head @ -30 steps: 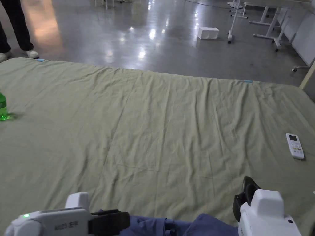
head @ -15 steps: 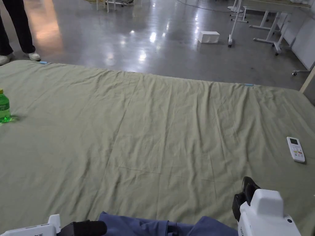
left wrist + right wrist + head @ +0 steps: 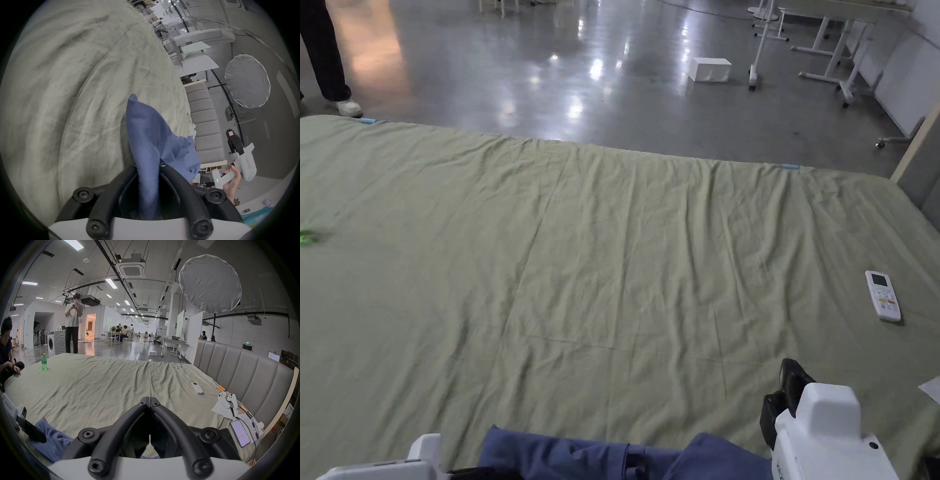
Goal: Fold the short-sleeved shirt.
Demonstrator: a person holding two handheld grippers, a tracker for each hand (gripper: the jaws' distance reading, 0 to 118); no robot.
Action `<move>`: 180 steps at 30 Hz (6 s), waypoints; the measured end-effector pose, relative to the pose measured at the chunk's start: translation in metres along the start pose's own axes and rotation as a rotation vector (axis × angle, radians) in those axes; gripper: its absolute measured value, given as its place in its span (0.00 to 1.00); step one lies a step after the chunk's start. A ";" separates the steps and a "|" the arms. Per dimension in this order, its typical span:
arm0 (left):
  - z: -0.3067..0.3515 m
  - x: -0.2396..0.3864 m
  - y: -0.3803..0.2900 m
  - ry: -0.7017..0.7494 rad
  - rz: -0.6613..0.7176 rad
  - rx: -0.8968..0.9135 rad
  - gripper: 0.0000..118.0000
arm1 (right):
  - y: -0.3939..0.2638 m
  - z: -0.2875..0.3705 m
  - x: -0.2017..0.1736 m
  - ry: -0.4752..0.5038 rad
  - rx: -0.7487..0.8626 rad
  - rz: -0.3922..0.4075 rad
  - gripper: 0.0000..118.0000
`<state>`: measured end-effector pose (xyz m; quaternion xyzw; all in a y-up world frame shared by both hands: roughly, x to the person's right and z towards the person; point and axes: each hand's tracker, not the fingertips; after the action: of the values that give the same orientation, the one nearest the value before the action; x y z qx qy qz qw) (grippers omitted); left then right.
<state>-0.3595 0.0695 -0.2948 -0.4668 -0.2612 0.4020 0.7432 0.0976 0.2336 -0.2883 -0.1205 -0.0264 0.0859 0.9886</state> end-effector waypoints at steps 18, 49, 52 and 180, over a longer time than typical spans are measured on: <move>0.108 0.118 0.039 0.526 -0.374 0.014 0.09 | 0.002 -0.005 0.000 0.012 0.002 0.010 0.00; -0.160 0.227 -0.038 0.407 -0.329 -0.172 0.10 | -0.014 0.008 0.005 0.016 -0.023 -0.012 0.00; -0.172 0.214 -0.033 0.389 -0.261 -0.185 0.18 | -0.015 0.008 0.007 0.011 -0.028 -0.014 0.00; -0.005 0.042 0.036 -0.147 -0.059 -0.109 0.20 | -0.073 -0.012 -0.056 0.104 -0.215 -0.014 0.00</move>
<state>-0.3455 0.1113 -0.3284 -0.4680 -0.3502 0.3983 0.7069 0.0550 0.1507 -0.2837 -0.2297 0.0153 0.0692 0.9707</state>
